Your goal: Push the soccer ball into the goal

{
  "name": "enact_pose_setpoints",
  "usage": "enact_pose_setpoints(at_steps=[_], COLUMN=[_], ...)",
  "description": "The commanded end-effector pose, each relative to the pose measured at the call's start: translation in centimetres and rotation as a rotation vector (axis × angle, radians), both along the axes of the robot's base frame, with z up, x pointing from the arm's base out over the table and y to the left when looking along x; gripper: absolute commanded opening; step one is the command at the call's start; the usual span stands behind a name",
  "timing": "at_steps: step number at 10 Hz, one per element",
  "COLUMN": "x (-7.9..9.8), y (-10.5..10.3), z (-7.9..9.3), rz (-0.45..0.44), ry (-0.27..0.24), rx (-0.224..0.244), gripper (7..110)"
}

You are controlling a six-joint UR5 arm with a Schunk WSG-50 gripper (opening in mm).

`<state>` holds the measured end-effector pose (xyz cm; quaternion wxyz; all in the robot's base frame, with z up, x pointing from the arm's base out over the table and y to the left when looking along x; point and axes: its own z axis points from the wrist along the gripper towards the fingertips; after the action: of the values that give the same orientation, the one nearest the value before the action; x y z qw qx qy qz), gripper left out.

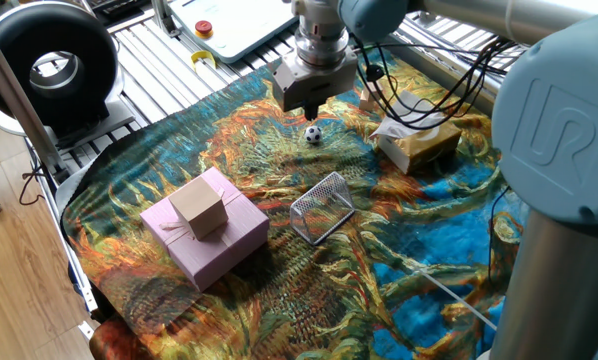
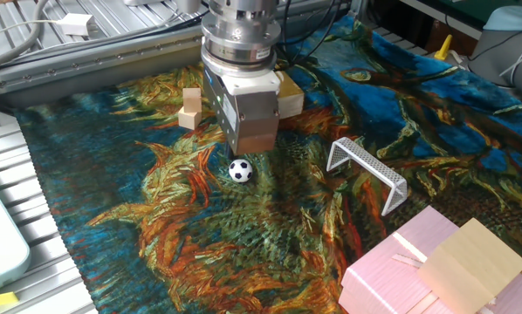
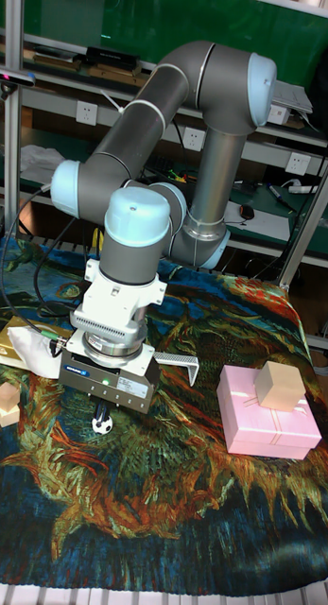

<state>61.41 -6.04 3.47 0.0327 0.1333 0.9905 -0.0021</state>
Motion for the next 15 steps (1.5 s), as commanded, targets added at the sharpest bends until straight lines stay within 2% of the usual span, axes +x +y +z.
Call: enact_pose_setpoints(at_steps=[1,8,9,10,11,12,14,15], x=[0.3,0.5,0.6,0.3,-0.1,-0.4,-0.4,-0.5], y=[0.1,0.0,0.2,0.9,0.9,0.4,0.5,0.2], z=[0.1,0.1,0.1,0.1,0.1,0.1,0.1,0.1], rz=[-0.022,-0.029,-0.025,-0.021,-0.021,-0.054,-0.154,-0.197], ry=[-0.012,-0.021,-0.022,-0.013,0.004,0.017,0.018,0.021], rx=[0.011,0.008,0.014,0.043,0.041,0.024,0.034,0.024], gripper=[7,7,7,7,7,7,7,7])
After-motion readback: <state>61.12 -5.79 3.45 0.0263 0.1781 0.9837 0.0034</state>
